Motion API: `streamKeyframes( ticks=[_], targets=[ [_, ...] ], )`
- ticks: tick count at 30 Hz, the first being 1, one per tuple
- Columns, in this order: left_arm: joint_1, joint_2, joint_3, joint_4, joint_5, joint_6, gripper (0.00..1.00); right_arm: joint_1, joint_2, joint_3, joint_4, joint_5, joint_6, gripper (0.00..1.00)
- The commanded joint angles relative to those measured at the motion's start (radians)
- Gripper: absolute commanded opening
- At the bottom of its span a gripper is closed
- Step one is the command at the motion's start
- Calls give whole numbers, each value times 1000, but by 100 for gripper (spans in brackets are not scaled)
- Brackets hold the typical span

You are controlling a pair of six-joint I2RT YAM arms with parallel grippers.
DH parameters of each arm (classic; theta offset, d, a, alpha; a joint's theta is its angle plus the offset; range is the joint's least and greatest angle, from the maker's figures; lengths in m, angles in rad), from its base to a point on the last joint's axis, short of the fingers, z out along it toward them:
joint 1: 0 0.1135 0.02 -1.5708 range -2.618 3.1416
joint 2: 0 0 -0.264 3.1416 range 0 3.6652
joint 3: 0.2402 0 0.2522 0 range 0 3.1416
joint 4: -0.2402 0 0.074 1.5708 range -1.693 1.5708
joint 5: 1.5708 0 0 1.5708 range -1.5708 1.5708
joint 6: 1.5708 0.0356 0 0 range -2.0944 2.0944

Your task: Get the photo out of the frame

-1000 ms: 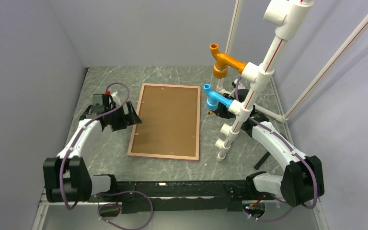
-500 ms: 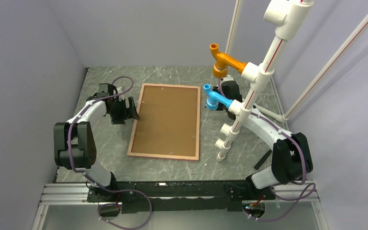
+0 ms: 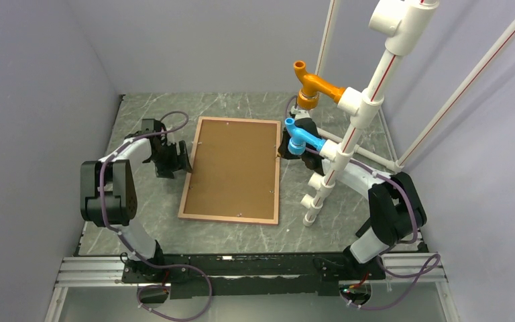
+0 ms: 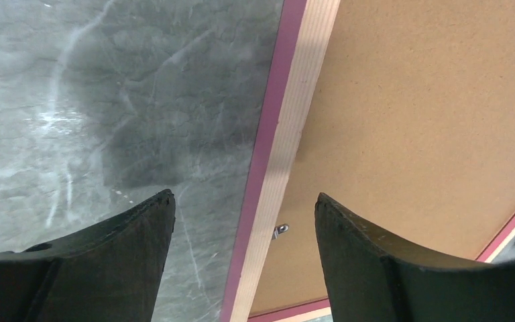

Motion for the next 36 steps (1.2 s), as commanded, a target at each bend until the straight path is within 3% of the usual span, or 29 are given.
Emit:
streamKeyframes(
  ticks=[1, 10, 17, 23, 36],
  targets=[
    [4, 37, 17, 9, 79, 3, 74, 13, 0, 38, 108, 75, -22, 0],
    [-8, 102, 5, 31, 207, -17, 39, 40, 49, 52, 135, 133, -34, 0],
    [-24, 97, -14, 44, 240, -30, 22, 56, 94, 68, 138, 232, -37, 0],
    [-29, 90, -18, 33, 219, -29, 12, 62, 138, 82, 159, 306, -48, 0],
    [-33, 101, -12, 28, 216, -19, 1, 63, 237, 133, 234, 354, -69, 0]
  ],
)
